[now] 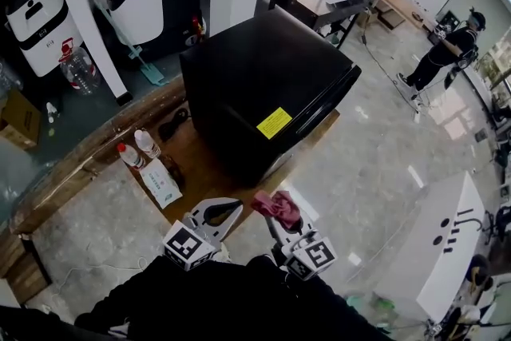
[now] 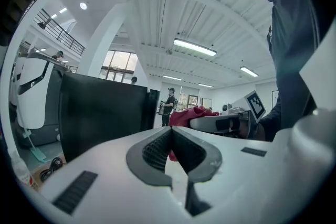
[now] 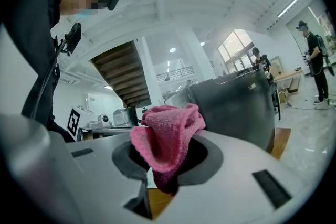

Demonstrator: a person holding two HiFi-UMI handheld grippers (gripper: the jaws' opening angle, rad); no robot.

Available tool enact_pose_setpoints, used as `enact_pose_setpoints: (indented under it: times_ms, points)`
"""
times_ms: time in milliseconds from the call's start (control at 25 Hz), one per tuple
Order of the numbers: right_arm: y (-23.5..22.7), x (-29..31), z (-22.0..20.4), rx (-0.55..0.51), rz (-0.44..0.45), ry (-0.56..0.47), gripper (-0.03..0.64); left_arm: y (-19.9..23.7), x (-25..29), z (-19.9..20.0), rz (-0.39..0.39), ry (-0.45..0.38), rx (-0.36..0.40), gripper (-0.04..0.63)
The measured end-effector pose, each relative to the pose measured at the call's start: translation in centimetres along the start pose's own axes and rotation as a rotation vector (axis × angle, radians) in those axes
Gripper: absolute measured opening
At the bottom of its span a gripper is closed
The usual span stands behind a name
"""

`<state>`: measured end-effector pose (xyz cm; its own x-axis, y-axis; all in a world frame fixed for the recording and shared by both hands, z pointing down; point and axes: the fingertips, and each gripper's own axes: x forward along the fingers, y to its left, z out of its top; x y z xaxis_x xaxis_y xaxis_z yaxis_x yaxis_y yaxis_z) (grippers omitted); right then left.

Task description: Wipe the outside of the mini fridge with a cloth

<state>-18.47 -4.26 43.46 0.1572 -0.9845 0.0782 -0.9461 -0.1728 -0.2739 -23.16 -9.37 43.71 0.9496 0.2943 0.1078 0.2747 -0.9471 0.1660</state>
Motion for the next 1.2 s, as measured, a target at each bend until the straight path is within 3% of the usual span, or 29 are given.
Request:
enact_pose_setpoints:
  times_ms: [480, 1200]
  points:
    - [-0.4, -0.5, 2.2, -0.052, -0.011, -0.024, 0.091, -1.0, 1.1, 1.1, -0.032, 0.0, 0.015, 0.006]
    - [0.5, -0.7, 0.9, -0.088, -0.007, 0.0, 0.091, -1.3, 0.4, -0.3, -0.024, 0.02, 0.014, 0.006]
